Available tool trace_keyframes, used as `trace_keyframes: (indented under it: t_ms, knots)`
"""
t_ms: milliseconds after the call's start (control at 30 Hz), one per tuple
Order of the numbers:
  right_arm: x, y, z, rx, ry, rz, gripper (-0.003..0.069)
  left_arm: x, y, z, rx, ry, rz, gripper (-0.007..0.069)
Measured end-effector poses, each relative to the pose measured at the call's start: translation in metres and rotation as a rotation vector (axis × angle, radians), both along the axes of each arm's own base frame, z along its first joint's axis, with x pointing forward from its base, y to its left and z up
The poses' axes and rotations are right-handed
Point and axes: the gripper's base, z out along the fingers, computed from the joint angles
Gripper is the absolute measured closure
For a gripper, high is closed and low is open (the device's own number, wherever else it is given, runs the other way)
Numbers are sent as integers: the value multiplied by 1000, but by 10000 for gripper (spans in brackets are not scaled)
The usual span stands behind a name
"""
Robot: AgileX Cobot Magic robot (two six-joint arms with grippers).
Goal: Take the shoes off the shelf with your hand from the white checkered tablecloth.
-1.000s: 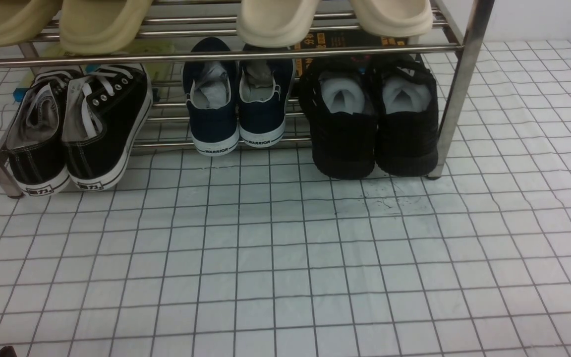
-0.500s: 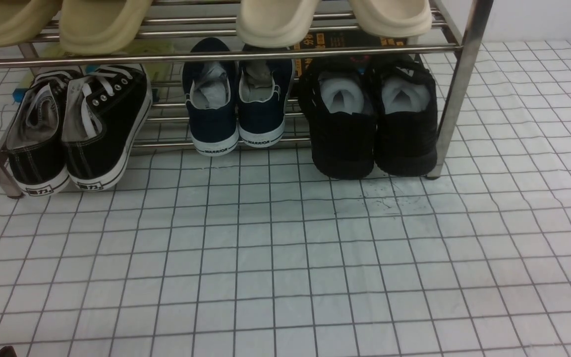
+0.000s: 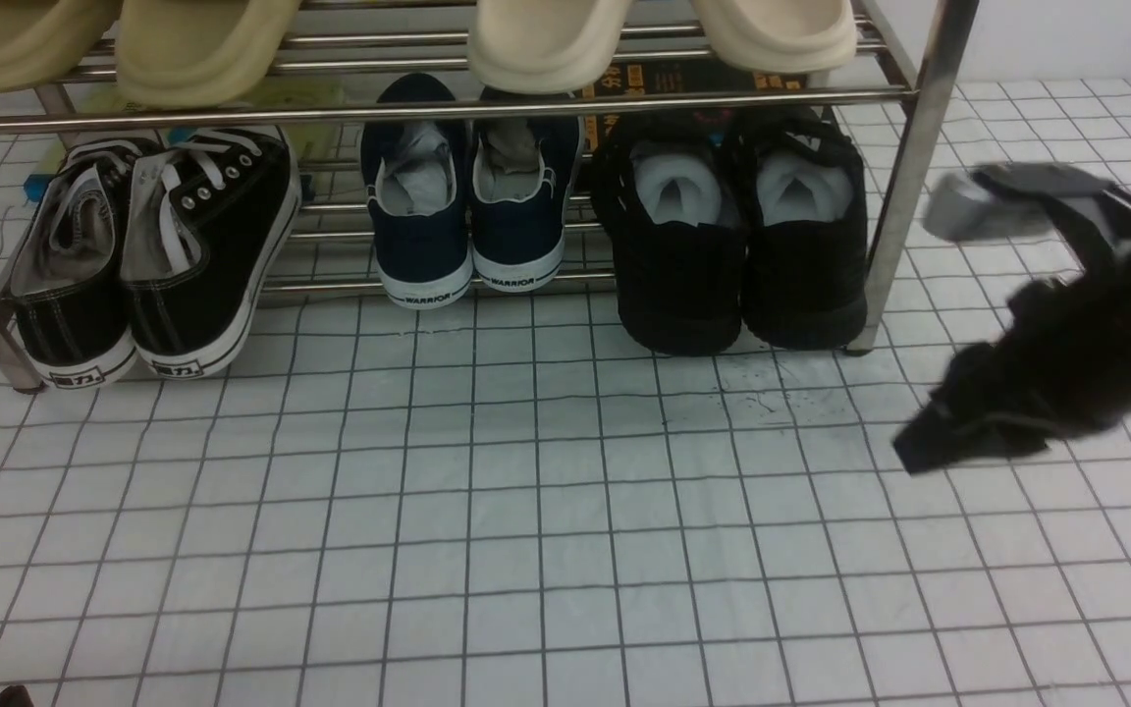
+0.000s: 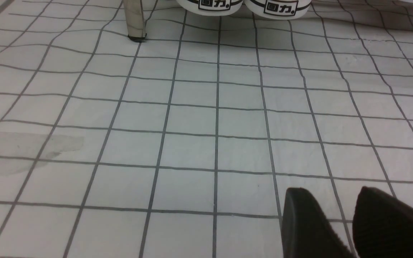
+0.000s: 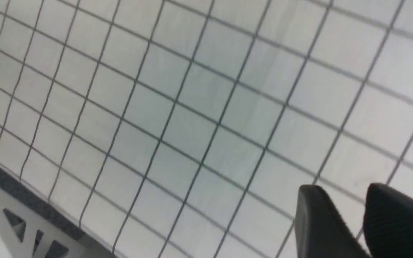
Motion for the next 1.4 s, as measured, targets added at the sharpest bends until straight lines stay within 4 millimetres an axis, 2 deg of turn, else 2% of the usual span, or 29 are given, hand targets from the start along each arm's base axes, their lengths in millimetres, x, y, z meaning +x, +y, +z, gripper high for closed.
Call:
trace_keyframes:
  t_ms: [67,100,167,200,267,400,633,967,1100,1167,1200,1267,1300,1400]
  knots:
    - [16,20,14,-33,-63,27,338,0,0,0,0,0,0,385]
    - [19,22,12,-44,-63,24,326,0,0,0,0,0,0,385]
    - [39,44,25,-65,-136,19,250,0,0,0,0,0,0,385]
    - [40,47,26,-65,-143,22,244,0,0,0,0,0,0,385]
    - [64,70,31,-81,-209,16,179,0,0,0,0,0,0,385]
    - [96,99,25,-105,-283,35,132,0,0,0,0,0,0,385]
    - [134,120,3,-123,-347,30,123,0,0,0,0,0,0,385]
    - [153,130,-35,-143,-341,31,123,0,0,0,0,0,0,385]
    - [156,134,-51,-155,-316,35,202,0,0,0,0,0,0,385]
    - [157,134,-55,-159,-304,26,312,0,0,0,0,0,0,385]
    - [157,134,-56,-161,-296,24,402,0,0,0,0,0,0,385]
    - [156,134,-56,-167,-285,24,519,0,0,0,0,0,0,385]
    - [154,132,-54,-169,-275,24,610,0,0,0,0,0,0,385]
    - [149,130,-47,-181,-250,29,656,0,0,0,0,0,0,385]
